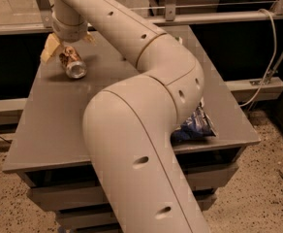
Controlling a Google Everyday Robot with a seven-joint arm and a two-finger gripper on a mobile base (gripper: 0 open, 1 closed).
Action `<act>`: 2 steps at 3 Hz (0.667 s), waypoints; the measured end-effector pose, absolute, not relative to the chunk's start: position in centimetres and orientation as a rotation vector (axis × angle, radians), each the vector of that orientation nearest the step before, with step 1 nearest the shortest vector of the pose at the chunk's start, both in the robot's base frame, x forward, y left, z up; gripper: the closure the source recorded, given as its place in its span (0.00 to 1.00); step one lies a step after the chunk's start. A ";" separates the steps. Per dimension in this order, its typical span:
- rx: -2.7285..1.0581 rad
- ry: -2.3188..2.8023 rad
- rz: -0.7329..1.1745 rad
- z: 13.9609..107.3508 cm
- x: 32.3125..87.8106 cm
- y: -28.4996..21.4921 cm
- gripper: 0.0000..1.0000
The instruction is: Place orange can upright
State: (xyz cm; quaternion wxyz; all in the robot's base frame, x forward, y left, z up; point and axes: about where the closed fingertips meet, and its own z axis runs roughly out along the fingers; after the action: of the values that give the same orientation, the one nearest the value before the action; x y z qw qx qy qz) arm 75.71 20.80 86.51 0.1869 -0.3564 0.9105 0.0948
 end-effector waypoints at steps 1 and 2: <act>-1.010 2.606 0.159 85.6 75.9 21.3 0.00; -1.028 2.625 0.062 85.2 76.1 21.9 0.16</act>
Offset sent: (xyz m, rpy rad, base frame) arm 0.0087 0.0164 -0.0042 -0.2488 -0.0115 -0.0289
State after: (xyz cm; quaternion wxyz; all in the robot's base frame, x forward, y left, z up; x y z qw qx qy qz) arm 76.06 21.87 85.21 0.1604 -0.3599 0.9188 0.0218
